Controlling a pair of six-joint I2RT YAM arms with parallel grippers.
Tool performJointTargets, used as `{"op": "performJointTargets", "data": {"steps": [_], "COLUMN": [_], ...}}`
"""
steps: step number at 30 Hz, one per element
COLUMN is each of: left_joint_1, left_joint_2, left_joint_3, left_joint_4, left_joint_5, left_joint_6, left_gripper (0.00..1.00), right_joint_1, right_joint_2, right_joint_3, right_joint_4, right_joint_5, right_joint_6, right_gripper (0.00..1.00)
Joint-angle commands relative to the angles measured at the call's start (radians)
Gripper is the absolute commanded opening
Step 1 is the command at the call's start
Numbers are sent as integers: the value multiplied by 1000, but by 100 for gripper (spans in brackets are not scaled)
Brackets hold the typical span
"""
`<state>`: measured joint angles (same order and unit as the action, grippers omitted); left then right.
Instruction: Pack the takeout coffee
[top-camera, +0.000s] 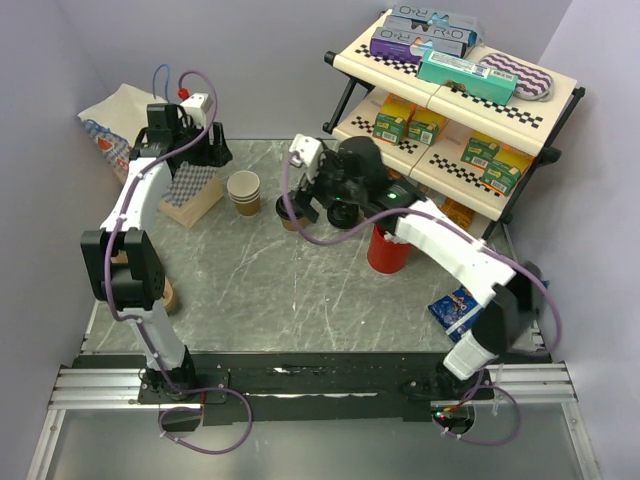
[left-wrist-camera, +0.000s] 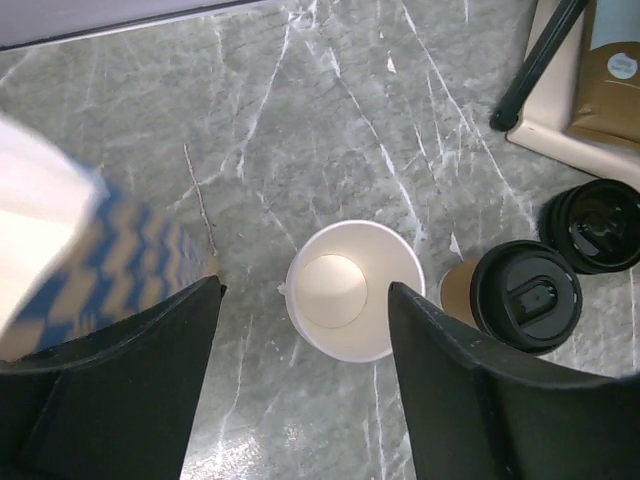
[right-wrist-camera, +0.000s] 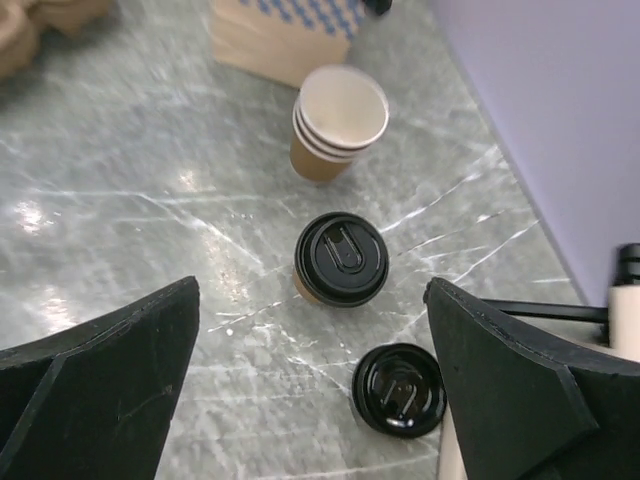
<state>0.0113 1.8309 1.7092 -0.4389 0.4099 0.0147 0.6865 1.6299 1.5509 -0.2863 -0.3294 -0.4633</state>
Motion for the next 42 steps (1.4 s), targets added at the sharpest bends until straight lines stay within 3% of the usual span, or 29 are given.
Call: {"op": "performJointTargets", "data": {"steps": [1, 8, 14, 21, 37, 40, 42], "left_joint_1": [-5, -86, -105, -103, -103, -102, -102], "left_joint_2": [-15, -70, 60, 139, 211, 222, 231], "left_joint_3": [69, 81, 150, 224, 196, 202, 204], "left_joint_4": [-15, -98, -113, -162, -202, -202, -201], "left_joint_5": [-31, 86, -28, -183, -218, -210, -218], "left_joint_6": [24, 82, 13, 39, 48, 47, 50], "left_gripper": [74, 75, 70, 65, 52, 41, 41], "right_joint_1": [-2, -2, -2, -2, -2, -2, -2], "right_joint_2": [-137, -214, -240, -286, -297, -297, -297], "right_joint_3": [-60, -112, -143, -179, -198, -199, -201], "right_joint_4": [-42, -68, -116, -148, -171, -169, -169], "right_joint_5": [-11, -3, -17, -14, -17, -16, -13], "right_joint_6": [29, 31, 9, 8, -3, -3, -6], "right_gripper": [100, 100, 100, 100, 100, 100, 100]}}
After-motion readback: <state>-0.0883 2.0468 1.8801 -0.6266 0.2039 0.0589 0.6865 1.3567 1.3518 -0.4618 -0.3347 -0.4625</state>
